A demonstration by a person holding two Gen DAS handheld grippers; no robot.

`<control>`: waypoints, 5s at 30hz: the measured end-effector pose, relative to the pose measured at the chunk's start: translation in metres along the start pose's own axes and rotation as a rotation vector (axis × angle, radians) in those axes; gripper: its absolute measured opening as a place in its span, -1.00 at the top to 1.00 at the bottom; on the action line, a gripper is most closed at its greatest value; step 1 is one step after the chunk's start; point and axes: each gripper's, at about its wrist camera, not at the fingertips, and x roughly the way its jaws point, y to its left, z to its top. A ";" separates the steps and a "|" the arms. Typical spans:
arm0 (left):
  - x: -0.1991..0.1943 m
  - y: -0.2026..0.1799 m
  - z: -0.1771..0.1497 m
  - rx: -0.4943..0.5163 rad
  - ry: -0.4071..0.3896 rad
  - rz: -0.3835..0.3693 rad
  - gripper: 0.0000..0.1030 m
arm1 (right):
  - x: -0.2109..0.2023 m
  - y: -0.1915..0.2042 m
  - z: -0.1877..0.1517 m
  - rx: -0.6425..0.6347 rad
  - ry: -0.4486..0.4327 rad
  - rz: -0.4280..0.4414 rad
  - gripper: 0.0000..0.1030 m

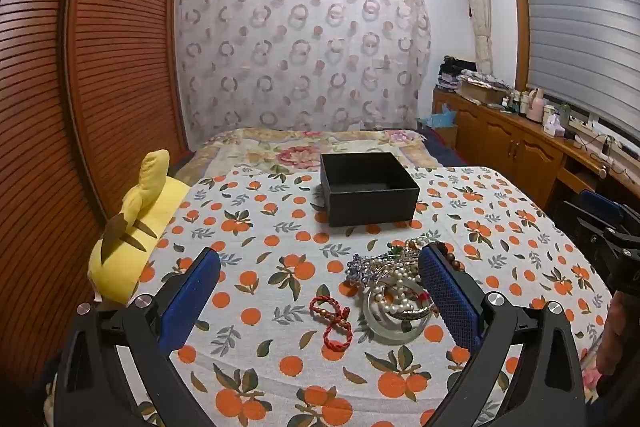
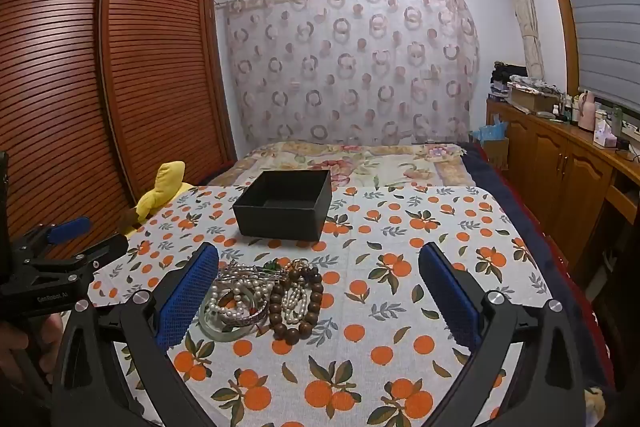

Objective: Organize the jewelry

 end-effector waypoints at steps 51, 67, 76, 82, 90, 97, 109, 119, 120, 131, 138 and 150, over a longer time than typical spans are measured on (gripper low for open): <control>-0.014 -0.004 0.011 0.009 -0.029 -0.007 -0.86 | 0.001 0.000 -0.001 0.003 0.008 0.002 -0.96; -0.014 -0.004 0.011 0.010 -0.033 -0.007 -0.86 | 0.001 -0.001 0.000 0.002 0.007 0.002 -0.96; -0.014 -0.004 0.011 0.009 -0.034 -0.007 -0.86 | 0.001 -0.001 -0.003 0.002 0.008 0.004 -0.96; -0.014 -0.004 0.010 0.010 -0.034 -0.006 -0.86 | 0.001 0.000 0.000 0.002 0.009 0.005 -0.96; -0.018 -0.006 0.013 0.010 -0.032 -0.008 -0.86 | 0.005 0.005 -0.005 0.004 0.015 0.007 -0.96; -0.012 -0.002 0.005 0.000 -0.012 -0.013 -0.86 | 0.012 0.005 -0.007 -0.007 0.041 0.037 -0.96; 0.023 0.030 -0.019 -0.040 0.095 -0.044 -0.86 | 0.031 0.014 -0.016 -0.046 0.101 0.103 -0.91; 0.053 0.029 -0.037 -0.016 0.204 -0.105 -0.86 | 0.047 0.019 -0.021 -0.076 0.149 0.150 -0.61; 0.055 0.027 -0.038 -0.012 0.216 -0.116 -0.86 | 0.048 0.019 -0.021 -0.082 0.151 0.151 -0.60; 0.086 0.015 -0.047 -0.028 0.328 -0.223 0.09 | 0.059 0.020 -0.026 -0.095 0.176 0.152 -0.59; 0.109 0.016 -0.049 -0.073 0.394 -0.245 0.33 | 0.066 0.027 -0.029 -0.117 0.191 0.175 -0.59; 0.101 0.031 -0.047 -0.062 0.366 -0.218 0.88 | 0.083 0.049 -0.028 -0.200 0.230 0.229 -0.54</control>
